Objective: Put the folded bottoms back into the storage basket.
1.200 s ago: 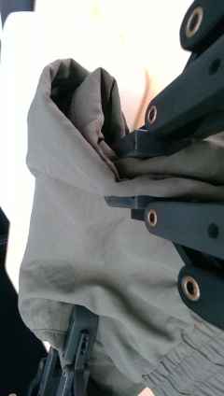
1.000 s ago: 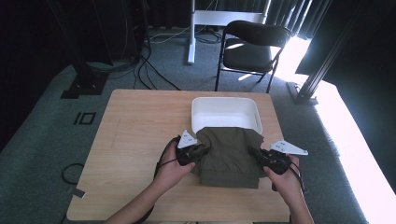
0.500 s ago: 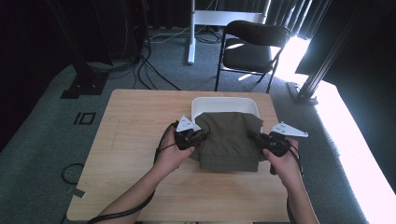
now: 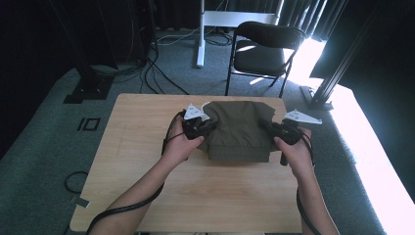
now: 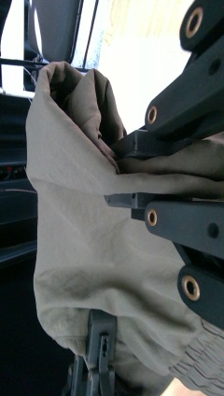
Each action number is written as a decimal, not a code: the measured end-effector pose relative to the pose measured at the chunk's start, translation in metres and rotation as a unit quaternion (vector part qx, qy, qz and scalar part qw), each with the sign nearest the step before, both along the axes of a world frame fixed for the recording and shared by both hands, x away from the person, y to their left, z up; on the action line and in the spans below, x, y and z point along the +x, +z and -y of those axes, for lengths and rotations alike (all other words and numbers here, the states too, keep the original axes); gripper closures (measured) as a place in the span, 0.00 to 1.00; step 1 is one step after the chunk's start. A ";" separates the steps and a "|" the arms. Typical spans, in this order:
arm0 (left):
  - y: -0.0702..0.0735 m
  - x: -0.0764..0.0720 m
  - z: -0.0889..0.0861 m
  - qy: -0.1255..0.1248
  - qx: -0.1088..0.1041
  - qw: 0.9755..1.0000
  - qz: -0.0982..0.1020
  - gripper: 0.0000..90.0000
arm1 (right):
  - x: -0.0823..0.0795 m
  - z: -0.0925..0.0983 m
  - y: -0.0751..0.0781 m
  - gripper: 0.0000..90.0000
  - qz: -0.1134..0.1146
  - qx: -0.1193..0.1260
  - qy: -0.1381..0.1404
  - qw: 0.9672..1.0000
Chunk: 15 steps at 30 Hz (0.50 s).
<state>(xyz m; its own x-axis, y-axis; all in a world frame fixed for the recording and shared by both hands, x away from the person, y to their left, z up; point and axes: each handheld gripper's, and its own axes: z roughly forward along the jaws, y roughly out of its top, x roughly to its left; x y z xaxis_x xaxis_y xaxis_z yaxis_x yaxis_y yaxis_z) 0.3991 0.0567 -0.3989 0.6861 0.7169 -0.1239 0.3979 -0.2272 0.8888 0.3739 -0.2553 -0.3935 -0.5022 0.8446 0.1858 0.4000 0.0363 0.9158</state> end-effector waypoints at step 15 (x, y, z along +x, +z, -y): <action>0.000 0.045 0.004 0.021 -0.001 1.000 -0.008 0.87 | 0.054 -0.004 0.000 0.89 -0.029 0.006 -0.031 0.999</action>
